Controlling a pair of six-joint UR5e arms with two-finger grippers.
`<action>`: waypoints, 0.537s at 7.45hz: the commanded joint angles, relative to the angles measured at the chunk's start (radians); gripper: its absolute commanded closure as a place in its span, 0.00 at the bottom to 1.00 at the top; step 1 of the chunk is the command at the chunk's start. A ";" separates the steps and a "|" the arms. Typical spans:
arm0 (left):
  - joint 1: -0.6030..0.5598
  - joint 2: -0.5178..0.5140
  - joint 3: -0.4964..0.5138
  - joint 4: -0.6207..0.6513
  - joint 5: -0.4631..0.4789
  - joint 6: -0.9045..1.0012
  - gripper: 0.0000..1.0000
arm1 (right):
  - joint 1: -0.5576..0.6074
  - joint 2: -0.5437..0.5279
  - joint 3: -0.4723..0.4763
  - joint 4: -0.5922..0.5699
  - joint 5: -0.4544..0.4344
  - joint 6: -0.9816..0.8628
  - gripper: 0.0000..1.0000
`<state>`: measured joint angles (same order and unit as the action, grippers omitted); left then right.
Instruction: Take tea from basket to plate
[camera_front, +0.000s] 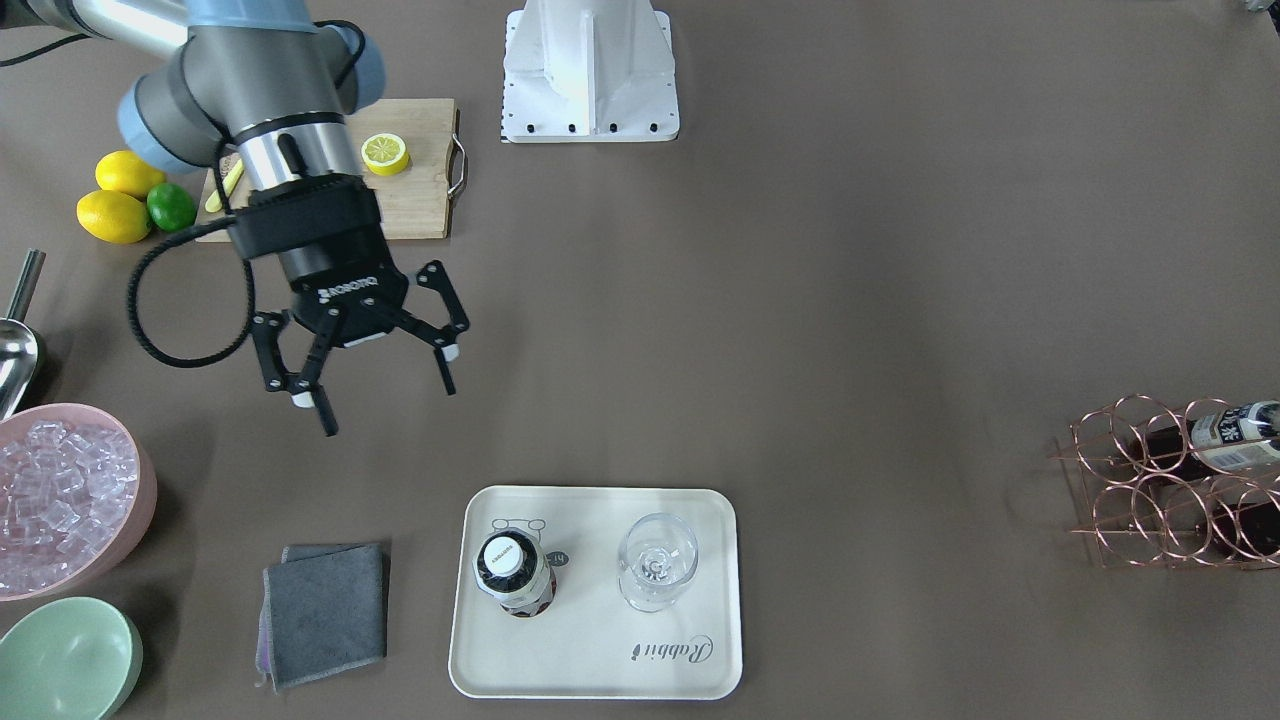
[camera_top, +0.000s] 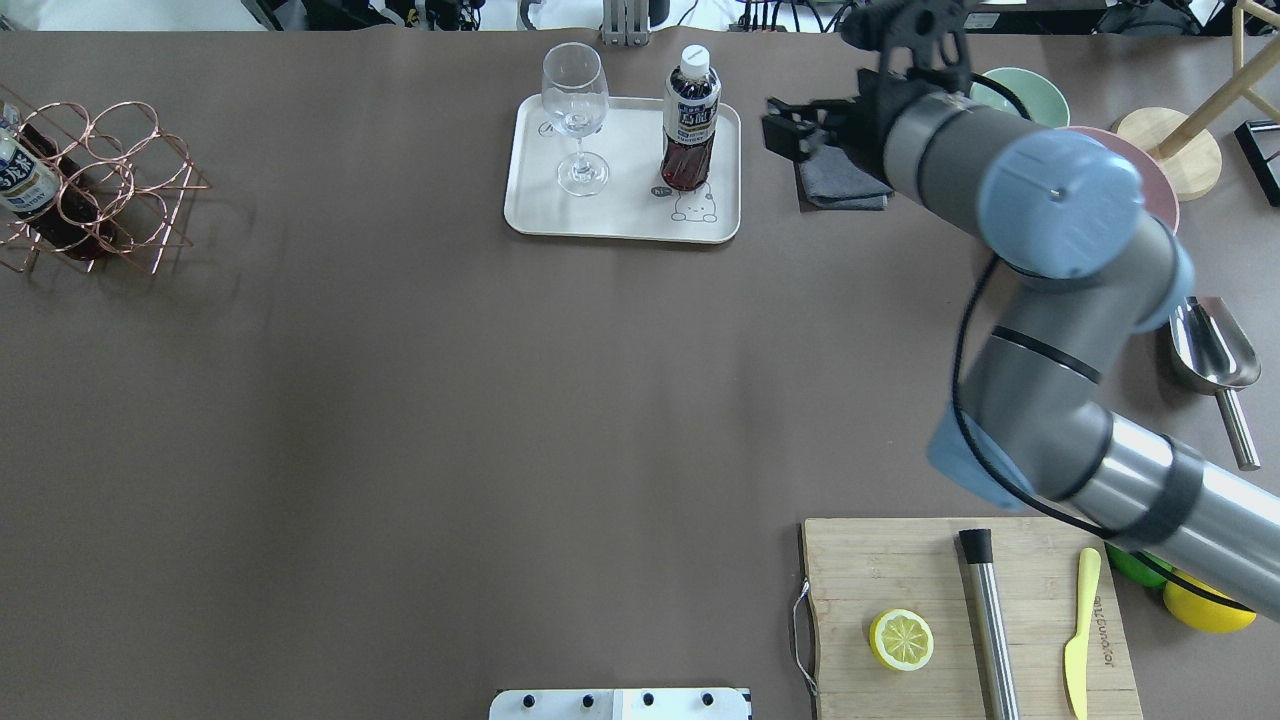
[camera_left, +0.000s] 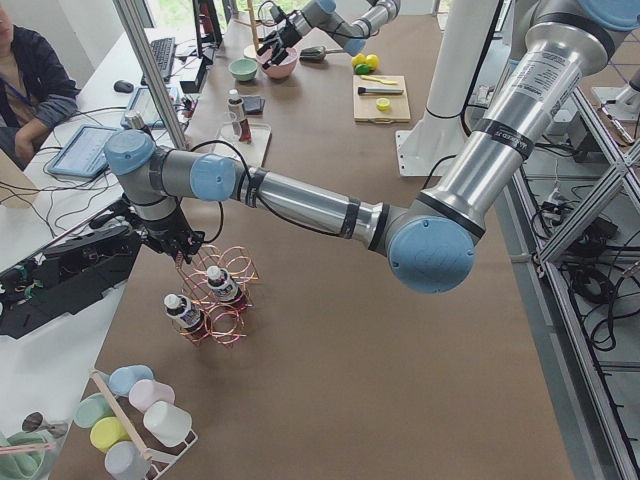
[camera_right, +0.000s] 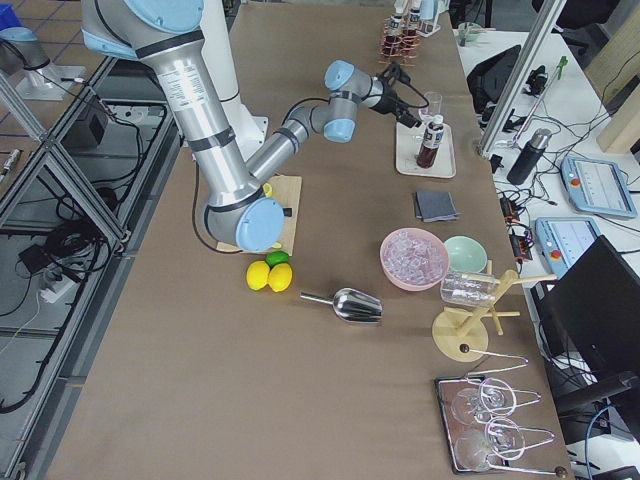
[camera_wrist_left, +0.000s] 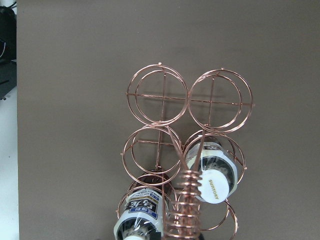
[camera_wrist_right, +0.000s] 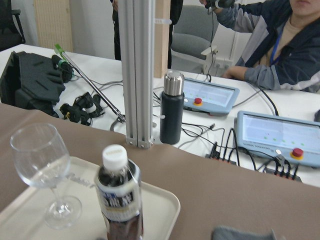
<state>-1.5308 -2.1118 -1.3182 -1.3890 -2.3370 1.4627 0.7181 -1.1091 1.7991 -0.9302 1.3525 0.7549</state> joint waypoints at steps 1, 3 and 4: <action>0.000 0.000 -0.003 -0.008 0.001 -0.004 1.00 | 0.046 -0.384 0.193 0.002 0.220 0.047 0.00; 0.000 0.000 -0.013 -0.004 0.001 -0.008 1.00 | 0.177 -0.479 0.195 -0.127 0.543 0.046 0.00; -0.002 0.000 -0.015 -0.002 0.001 -0.008 1.00 | 0.273 -0.473 0.198 -0.291 0.711 0.031 0.00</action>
<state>-1.5308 -2.1123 -1.3275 -1.3941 -2.3362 1.4558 0.8435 -1.5487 1.9875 -1.0013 1.7665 0.7998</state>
